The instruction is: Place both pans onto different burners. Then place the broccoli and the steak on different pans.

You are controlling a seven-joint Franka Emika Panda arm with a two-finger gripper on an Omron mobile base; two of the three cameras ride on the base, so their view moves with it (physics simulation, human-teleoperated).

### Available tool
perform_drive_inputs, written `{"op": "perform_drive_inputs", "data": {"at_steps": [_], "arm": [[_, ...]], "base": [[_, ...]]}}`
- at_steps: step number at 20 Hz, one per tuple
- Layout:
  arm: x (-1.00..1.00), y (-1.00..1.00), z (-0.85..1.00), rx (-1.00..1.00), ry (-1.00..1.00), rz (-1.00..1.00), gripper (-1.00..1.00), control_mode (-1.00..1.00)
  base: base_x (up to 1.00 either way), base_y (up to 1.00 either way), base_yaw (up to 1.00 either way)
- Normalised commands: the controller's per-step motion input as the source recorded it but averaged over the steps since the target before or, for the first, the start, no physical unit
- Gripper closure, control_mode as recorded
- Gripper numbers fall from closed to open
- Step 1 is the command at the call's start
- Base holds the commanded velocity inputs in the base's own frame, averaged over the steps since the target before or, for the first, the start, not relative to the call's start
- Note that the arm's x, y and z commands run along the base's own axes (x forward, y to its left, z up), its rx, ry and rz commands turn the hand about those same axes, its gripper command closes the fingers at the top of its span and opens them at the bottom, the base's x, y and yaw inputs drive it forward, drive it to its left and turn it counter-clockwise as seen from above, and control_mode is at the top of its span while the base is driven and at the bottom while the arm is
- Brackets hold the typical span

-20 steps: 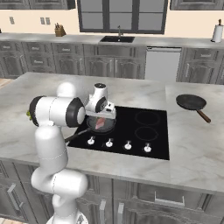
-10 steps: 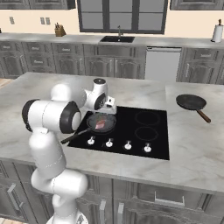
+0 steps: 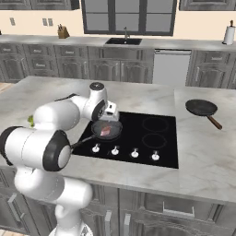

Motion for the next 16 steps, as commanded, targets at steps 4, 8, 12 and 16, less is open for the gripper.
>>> {"op": "perform_drive_inputs", "data": {"at_steps": [4, 8, 12, 16], "arm": [[-0.39, 0.1, 0.06, -0.01, 0.0, 0.05, -1.0, -1.0], [-0.13, 0.05, 0.01, 0.0, 0.0, 0.03, -1.0, -1.0], [0.0, 0.0, 0.0, 0.0, 0.0, 0.0, -1.0, 1.0], [0.0, 0.0, 0.0, 0.0, 0.0, 0.0, -1.0, 1.0]], "base": [[0.0, 0.0, 0.0], [0.0, 0.0, 0.0], [0.0, 0.0, 0.0], [-0.53, -0.44, 0.0]]}}
